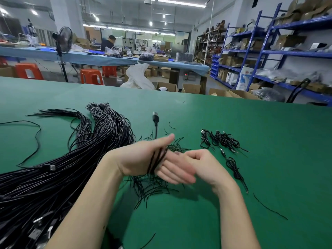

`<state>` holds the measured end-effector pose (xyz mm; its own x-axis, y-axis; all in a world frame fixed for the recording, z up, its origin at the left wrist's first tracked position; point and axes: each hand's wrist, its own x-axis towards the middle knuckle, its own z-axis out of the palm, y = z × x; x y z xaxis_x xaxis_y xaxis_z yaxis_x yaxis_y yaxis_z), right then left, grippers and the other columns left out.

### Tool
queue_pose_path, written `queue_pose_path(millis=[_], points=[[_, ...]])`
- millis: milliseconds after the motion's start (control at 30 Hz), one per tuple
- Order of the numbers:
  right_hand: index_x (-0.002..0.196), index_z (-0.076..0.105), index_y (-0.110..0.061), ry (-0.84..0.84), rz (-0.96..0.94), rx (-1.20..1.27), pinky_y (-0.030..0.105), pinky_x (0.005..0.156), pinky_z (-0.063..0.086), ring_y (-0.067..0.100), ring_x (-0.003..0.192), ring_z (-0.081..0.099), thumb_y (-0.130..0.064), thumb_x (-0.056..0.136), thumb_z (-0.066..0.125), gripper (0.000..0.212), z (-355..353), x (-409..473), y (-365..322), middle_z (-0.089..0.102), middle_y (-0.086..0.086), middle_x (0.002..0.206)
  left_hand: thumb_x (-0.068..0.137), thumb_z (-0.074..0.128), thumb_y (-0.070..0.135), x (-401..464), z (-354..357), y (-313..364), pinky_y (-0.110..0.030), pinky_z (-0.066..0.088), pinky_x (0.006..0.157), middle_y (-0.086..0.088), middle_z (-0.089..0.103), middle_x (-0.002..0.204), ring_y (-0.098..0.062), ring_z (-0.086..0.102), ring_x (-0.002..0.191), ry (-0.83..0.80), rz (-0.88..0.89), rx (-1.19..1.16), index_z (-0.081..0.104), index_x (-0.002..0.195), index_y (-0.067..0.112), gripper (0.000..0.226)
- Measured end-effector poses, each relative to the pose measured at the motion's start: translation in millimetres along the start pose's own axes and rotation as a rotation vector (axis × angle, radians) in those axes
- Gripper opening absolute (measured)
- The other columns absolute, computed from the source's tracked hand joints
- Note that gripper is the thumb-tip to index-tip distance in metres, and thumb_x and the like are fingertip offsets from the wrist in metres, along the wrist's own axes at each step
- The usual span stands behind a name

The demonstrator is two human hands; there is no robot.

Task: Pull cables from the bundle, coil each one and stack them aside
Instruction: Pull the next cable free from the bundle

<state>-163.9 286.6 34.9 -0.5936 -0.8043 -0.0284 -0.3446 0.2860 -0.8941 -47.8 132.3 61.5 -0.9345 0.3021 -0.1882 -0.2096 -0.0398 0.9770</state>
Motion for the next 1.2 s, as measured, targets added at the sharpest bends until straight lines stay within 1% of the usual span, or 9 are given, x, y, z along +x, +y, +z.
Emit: queue_pose_path(millis=[67,133,267,400,567,767,867,1000,1200], points=[[0.063,0.065,-0.018,-0.014,0.001,-0.044,0.033,0.056,0.032,0.009,0.054,0.037,-0.041,0.095,0.065,0.039,-3,-1,-10,0.049,-0.005,0.054,0.100,0.015,0.062,4,4,1,-0.044,0.046,0.110,-0.028,0.063,0.129,-0.036,0.061,0.123,0.066,-0.194,0.164,0.058,0.131,-0.011,0.089],[0.059,0.062,-0.020,-0.021,0.009,-0.163,0.030,0.053,0.024,0.011,0.050,0.030,-0.031,0.095,0.061,0.037,-3,-1,-19,0.041,-0.009,0.048,0.102,0.018,0.063,9,8,0,-0.037,0.051,0.104,-0.017,0.072,0.117,-0.026,0.068,0.115,0.198,-0.279,0.313,0.067,0.124,-0.003,0.085],[0.080,0.075,-0.018,0.043,-0.015,-0.102,0.027,0.058,0.049,0.010,0.053,0.055,-0.018,0.094,0.058,0.022,-4,-2,-34,0.073,-0.001,0.067,0.104,0.021,0.060,13,3,-6,-0.030,0.049,0.105,-0.003,0.077,0.110,-0.013,0.069,0.112,0.470,-0.172,0.322,0.076,0.108,0.012,0.073],[0.101,0.067,-0.024,0.040,0.012,0.030,0.035,0.070,0.058,0.016,0.068,0.075,-0.015,0.099,0.055,0.015,2,-1,-37,0.079,-0.004,0.083,0.104,0.023,0.060,17,-7,-10,-0.017,0.049,0.099,0.003,0.076,0.109,-0.004,0.068,0.109,0.612,-0.039,0.278,0.073,0.097,0.008,0.073],[0.096,0.070,-0.018,0.014,0.068,0.171,0.031,0.070,0.056,0.017,0.077,0.076,-0.019,0.098,0.064,0.007,7,1,-37,0.079,-0.002,0.093,0.105,0.023,0.057,21,-10,-12,-0.030,0.042,0.108,-0.002,0.074,0.118,-0.013,0.068,0.113,0.574,0.148,0.020,0.069,0.120,0.021,0.060],[0.081,0.082,-0.015,0.080,0.009,0.164,0.019,0.063,0.047,0.009,0.061,0.061,-0.022,0.087,0.076,0.011,4,1,-32,0.078,0.001,0.078,0.107,0.019,0.050,25,-6,-11,-0.019,0.052,0.076,-0.010,0.072,0.122,-0.011,0.066,0.090,0.562,0.226,-0.086,0.064,0.128,0.008,0.065],[0.074,0.083,-0.023,0.085,0.047,0.037,0.010,0.058,0.038,-0.010,0.054,0.057,-0.029,0.082,0.081,0.010,6,3,-28,0.073,-0.024,0.073,0.107,0.021,0.048,29,-2,-12,-0.020,0.050,0.077,-0.009,0.073,0.120,-0.013,0.068,0.098,0.543,0.204,-0.062,0.067,0.125,0.008,0.064],[0.068,0.081,-0.027,0.140,0.108,-0.002,0.020,0.055,0.037,0.005,0.044,0.053,-0.037,0.081,0.080,0.016,11,6,-22,0.076,-0.005,0.072,0.108,0.026,0.045,36,4,-12,-0.021,0.053,0.064,-0.009,0.077,0.106,-0.014,0.072,0.084,0.612,0.249,-0.098,0.071,0.109,0.006,0.060],[0.058,0.078,-0.026,0.160,0.120,0.080,0.020,0.053,0.043,0.012,0.043,0.054,-0.030,0.083,0.079,0.025,16,9,-18,0.074,-0.018,0.077,0.108,0.033,0.041,43,10,-16,-0.032,0.045,0.058,-0.018,0.075,0.106,-0.027,0.066,0.079,0.729,0.296,-0.122,0.057,0.080,0.011,0.048]])
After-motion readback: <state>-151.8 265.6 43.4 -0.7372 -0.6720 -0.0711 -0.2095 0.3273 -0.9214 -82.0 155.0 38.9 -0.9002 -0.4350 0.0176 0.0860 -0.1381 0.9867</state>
